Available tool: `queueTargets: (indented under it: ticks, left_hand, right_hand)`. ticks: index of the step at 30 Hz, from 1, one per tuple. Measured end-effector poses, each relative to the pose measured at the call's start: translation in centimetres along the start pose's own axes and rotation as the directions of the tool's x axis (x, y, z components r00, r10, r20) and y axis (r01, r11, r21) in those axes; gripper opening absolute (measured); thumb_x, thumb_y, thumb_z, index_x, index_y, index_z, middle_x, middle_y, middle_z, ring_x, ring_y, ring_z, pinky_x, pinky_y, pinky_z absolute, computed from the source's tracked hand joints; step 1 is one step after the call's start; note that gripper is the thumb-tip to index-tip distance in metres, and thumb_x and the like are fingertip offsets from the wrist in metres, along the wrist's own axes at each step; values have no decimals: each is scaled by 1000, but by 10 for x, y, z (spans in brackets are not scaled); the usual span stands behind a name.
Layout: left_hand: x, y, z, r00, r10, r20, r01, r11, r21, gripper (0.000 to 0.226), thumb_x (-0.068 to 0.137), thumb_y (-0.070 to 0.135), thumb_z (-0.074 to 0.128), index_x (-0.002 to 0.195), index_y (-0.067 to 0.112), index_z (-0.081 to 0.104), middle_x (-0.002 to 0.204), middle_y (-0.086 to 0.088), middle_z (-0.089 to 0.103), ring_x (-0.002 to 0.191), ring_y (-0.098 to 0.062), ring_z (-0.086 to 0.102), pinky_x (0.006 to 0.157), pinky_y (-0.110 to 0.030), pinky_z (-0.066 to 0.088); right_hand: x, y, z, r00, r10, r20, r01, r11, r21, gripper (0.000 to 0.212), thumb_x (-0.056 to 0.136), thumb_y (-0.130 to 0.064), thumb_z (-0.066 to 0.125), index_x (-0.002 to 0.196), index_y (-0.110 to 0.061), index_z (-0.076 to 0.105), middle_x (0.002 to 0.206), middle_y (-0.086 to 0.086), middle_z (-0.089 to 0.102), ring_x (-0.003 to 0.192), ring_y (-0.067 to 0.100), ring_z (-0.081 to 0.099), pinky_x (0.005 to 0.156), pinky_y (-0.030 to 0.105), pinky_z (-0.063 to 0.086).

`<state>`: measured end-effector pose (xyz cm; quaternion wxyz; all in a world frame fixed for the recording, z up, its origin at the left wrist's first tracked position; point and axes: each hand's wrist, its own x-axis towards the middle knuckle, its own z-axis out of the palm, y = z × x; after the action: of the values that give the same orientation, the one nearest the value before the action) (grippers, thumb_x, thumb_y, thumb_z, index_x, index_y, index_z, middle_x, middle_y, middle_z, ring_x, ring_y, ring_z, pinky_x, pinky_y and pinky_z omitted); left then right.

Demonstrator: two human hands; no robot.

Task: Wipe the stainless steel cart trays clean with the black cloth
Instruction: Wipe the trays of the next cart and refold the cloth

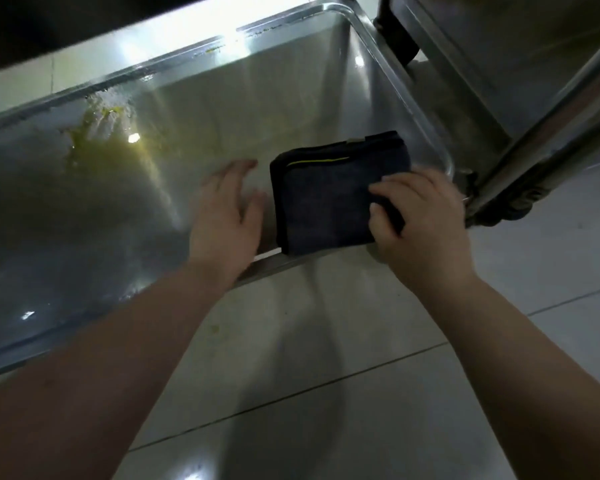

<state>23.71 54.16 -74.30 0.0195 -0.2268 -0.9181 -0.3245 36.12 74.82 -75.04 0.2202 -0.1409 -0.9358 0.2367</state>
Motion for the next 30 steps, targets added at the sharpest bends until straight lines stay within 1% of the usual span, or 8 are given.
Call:
queueTargets:
  ticks: [2,4,7,10,17,20,25,30]
  left_hand:
    - [23,-14,3,978,-178,111,135,939,317,53,105,35,33,155,25,23,162,-7,20,149,-33,10,119,-50,11]
    - [40,-26,6,939,-285,192,144,834,532,56,104,46,19,157,35,4,166,1,0,150,-36,-8,114,-66,-2]
    - [49,-37,13,929,-271,250,92,827,554,55,102,52,12,154,43,-5,165,7,-8,151,-30,-12,112,-69,-6]
    - [44,-41,19,937,-260,235,89,826,557,55,102,53,12,154,46,-4,165,7,-7,151,-27,-7,113,-69,-1]
    - [43,-48,20,945,-240,224,82,834,546,53,103,48,15,154,46,-1,165,6,-6,151,-28,-8,114,-68,-3]
    - [41,-45,20,948,-230,222,75,834,547,53,103,49,15,154,45,0,166,6,-5,151,-28,-7,113,-67,-4]
    - [42,-43,19,952,-224,208,83,845,529,54,103,49,16,154,46,1,166,6,-4,151,-28,-6,114,-68,-4]
    - [44,-42,21,951,-233,203,92,840,535,56,103,49,16,155,42,-2,165,7,-6,151,-27,-6,114,-67,-4]
  right_hand:
    - [21,-14,6,988,-8,153,14,999,-35,40,93,-28,53,130,-15,61,134,11,57,133,38,43,115,54,27]
    - [42,-27,13,915,78,396,-34,992,-118,54,99,-42,45,150,-29,35,157,10,30,147,40,14,121,50,7]
    - [57,-36,34,801,128,585,79,946,-316,69,92,-73,25,152,-50,-3,165,2,-11,146,43,-18,116,62,-10]
    - [54,-38,52,750,184,635,111,912,-395,73,83,-85,11,143,-58,-20,160,-5,-28,142,43,-28,108,73,-11]
    - [60,-30,64,778,132,614,158,905,-395,74,79,-87,7,140,-60,-23,161,-5,-26,143,42,-29,107,72,-14]
    - [81,-24,72,821,86,564,179,900,-398,74,77,-88,6,140,-61,-22,163,-5,-20,144,42,-25,108,72,-13]
    - [140,-16,90,842,67,536,182,899,-398,83,78,-88,13,145,-53,-22,165,-4,-10,147,39,-17,109,72,-10]
    - [180,-21,106,856,127,500,104,907,-408,82,82,-86,15,152,-49,-3,165,-2,-4,147,43,-14,108,74,-10]
